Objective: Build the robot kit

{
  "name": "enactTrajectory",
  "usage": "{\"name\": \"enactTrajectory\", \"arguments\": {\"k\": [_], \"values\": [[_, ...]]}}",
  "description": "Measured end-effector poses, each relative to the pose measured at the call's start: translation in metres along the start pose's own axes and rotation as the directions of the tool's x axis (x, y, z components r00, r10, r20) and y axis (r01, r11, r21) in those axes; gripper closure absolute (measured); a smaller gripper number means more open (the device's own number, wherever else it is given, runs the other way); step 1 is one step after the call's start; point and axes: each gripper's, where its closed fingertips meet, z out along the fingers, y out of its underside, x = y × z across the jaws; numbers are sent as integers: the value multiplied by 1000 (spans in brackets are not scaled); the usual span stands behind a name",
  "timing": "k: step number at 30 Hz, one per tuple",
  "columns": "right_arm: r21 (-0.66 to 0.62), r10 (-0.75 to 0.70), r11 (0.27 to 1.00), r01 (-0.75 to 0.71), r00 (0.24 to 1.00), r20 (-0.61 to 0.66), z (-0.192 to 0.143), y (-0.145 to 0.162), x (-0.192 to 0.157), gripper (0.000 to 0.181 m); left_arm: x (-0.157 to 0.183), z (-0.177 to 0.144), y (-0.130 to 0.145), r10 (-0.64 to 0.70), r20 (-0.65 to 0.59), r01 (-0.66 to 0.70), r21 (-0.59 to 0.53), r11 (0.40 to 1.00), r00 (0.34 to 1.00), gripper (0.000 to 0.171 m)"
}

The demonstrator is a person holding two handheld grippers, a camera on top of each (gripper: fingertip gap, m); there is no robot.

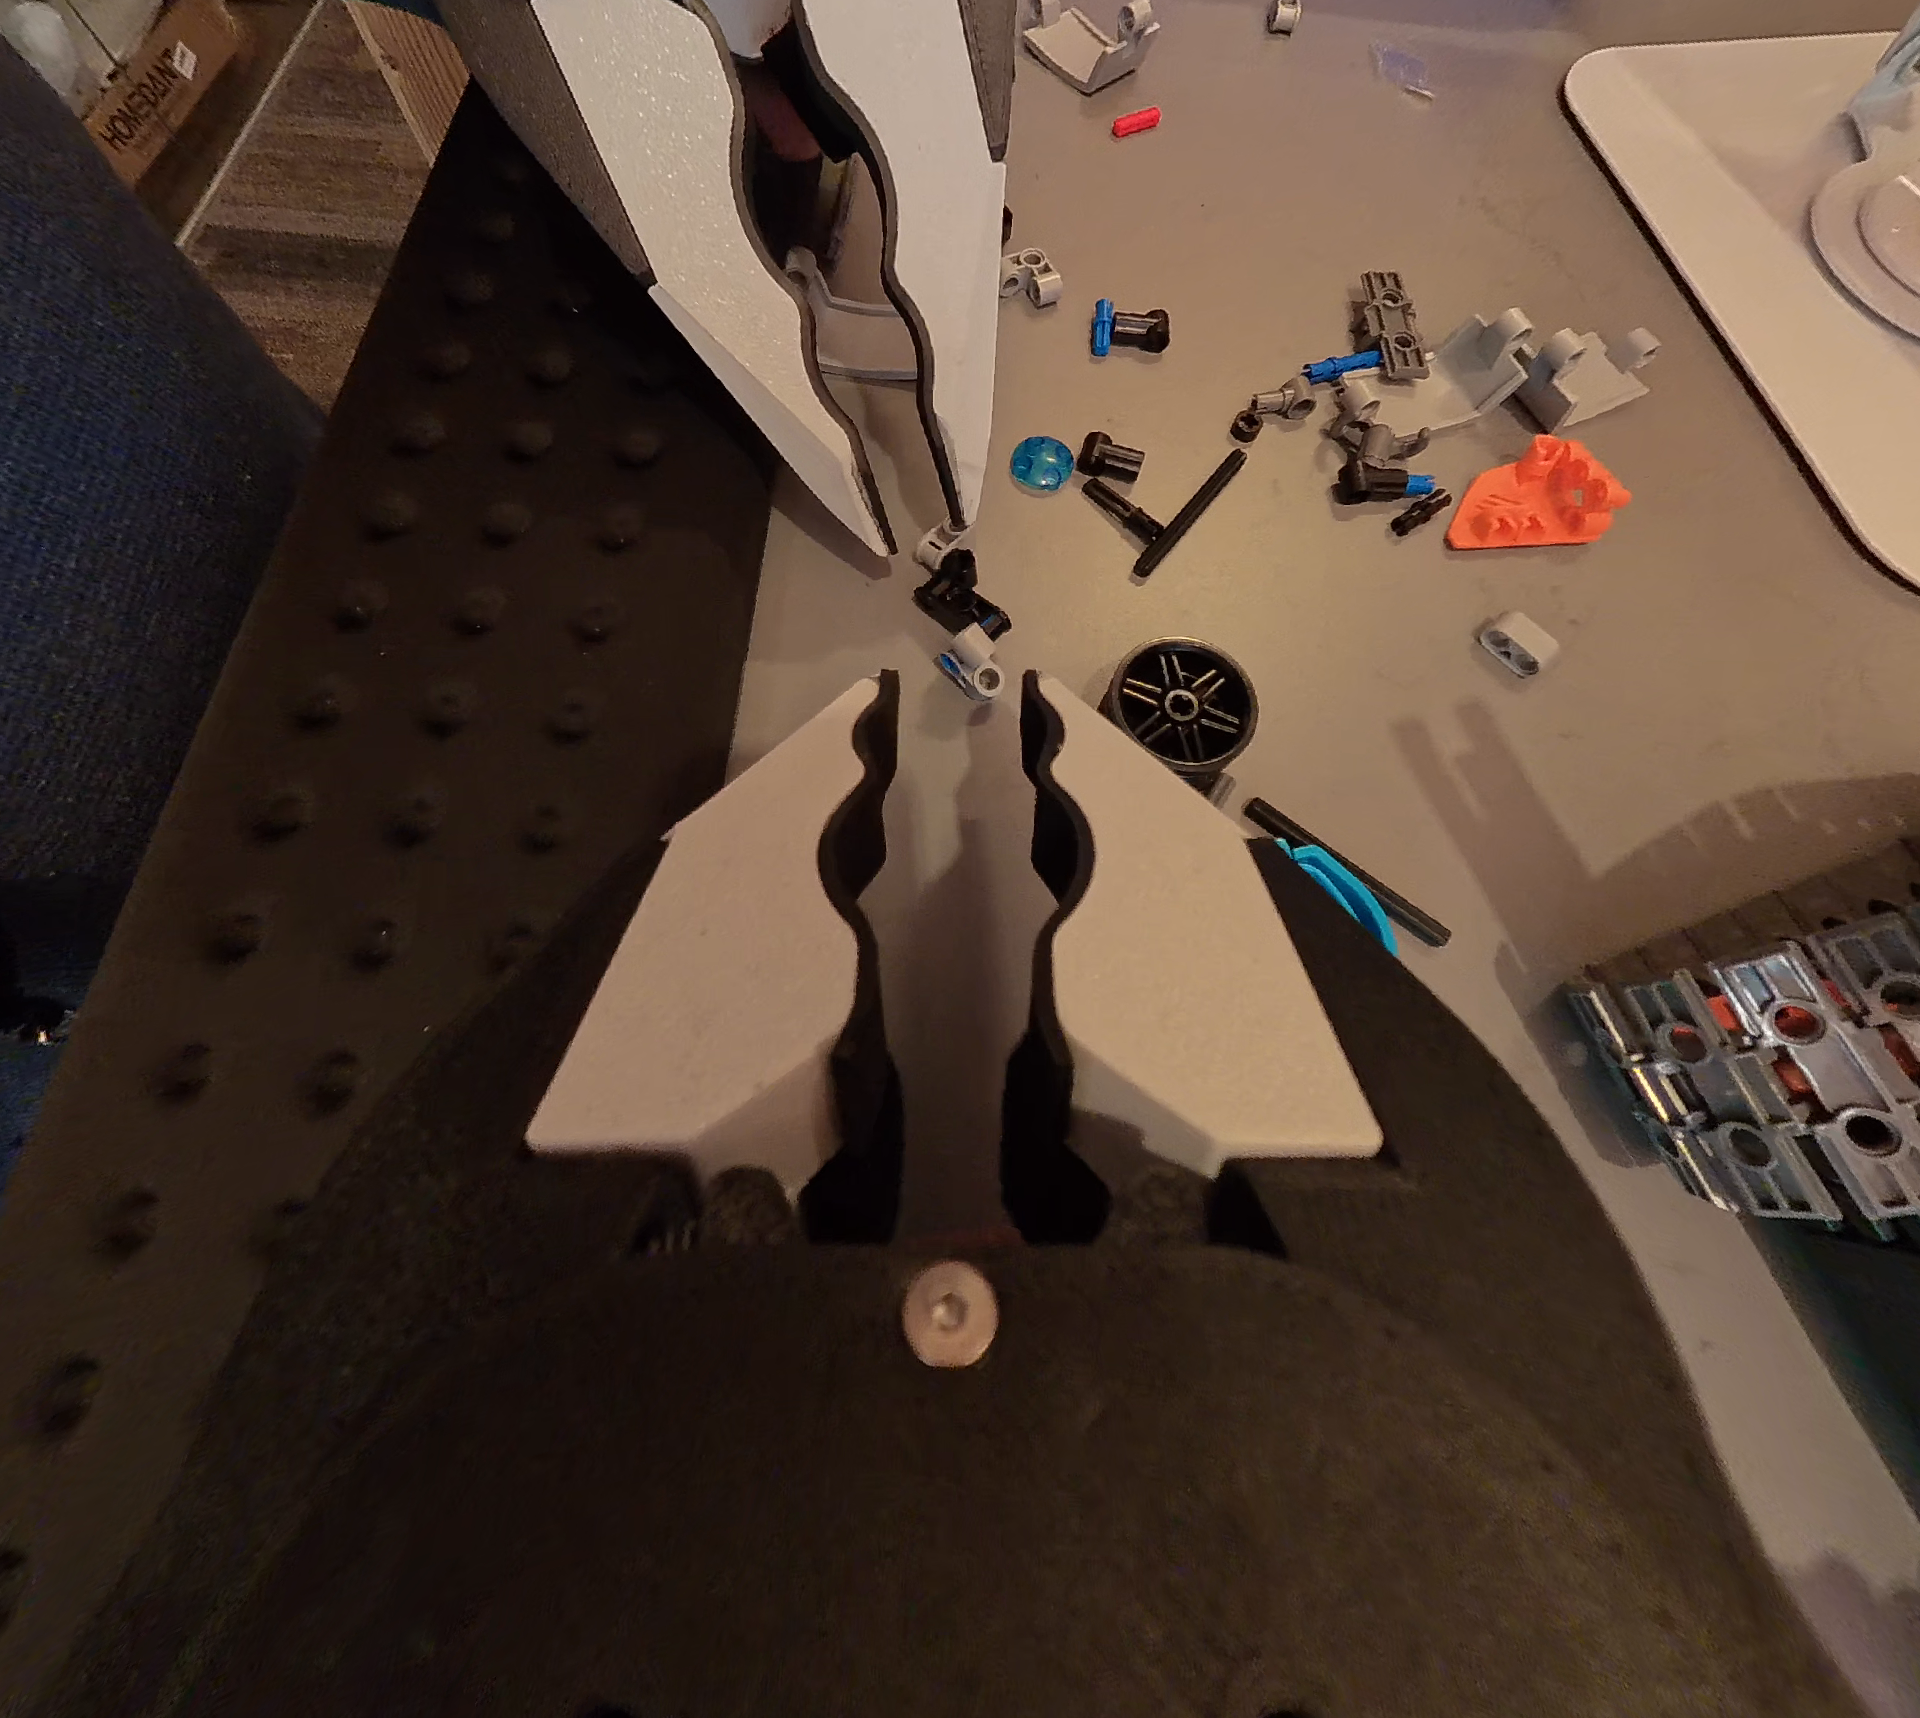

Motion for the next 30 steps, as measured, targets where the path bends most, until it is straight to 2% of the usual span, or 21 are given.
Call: {"name": "enactTrajectory", "arguments": {"k": [18, 21, 26, 30], "values": [[12, 6, 1000, -5, 1000, -17, -5, -1, 5, 161, 0, 2, 1, 11, 9, -10, -11, 1000, 1000, 162], [19, 14, 1000, -13, 999, -32, -9, -1, 9, 161, -1, 1, 1, 10, 17, -10, -8, 1000, 1000, 159], [8, 27, 1000, -27, 999, -24, -9, 2, 8, 161, -9, -2, 3, -67, 17, 68, -17, 998, 998, 143], [-10, 18, 1000, -18, 1000, -11, -6, 4, 4, 160, -7, 2, 6, -88, -15, 87, -56, 995, 996, 143]]}}
